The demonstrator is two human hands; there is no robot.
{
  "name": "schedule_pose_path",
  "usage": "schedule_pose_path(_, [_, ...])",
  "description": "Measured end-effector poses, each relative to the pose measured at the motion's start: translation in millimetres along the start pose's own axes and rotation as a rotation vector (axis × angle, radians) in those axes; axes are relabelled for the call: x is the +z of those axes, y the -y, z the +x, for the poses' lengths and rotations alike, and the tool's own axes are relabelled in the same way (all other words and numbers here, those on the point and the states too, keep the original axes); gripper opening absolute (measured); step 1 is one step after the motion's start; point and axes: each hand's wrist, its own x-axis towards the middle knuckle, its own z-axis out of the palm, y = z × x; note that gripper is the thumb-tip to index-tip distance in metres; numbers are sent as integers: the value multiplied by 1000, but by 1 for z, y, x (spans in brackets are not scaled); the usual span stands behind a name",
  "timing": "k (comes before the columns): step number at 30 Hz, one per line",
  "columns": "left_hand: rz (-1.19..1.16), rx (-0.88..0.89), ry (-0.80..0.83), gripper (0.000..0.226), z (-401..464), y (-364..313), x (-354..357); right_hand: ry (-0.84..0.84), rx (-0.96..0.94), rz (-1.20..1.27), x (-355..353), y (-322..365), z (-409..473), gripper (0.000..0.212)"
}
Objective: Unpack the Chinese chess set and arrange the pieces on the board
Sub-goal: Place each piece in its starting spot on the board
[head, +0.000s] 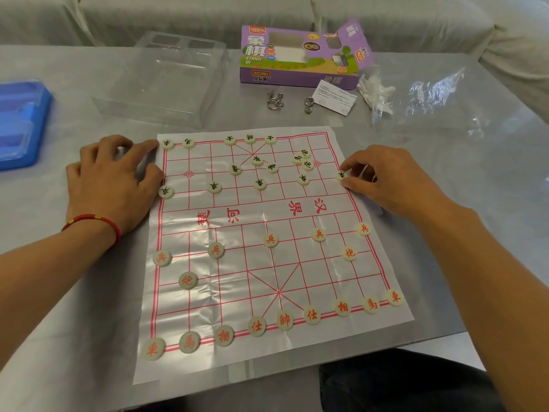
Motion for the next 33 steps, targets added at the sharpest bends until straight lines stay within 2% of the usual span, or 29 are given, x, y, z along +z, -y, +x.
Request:
schedule_pose_path(6, [0,1,-5,49,0,0,0,-88,-108,-66,8,19,2,34])
schedule_pose_path(13, [-9,8,-17,49,0,1,1,-63,-197,-112,21,40,9,38])
schedule_pose_path(22, [-11,0,-15,49,0,0,1,-65,-172,-102,21,43,13,40])
schedule_pose_path(27, [-1,-2,-14,50,0,0,2,-206,-119,-89,22,38,23,33])
schedule_pose_path(33, [-3,-3,-16,50,0,0,2,-161,-85,-138,26,45,36,37])
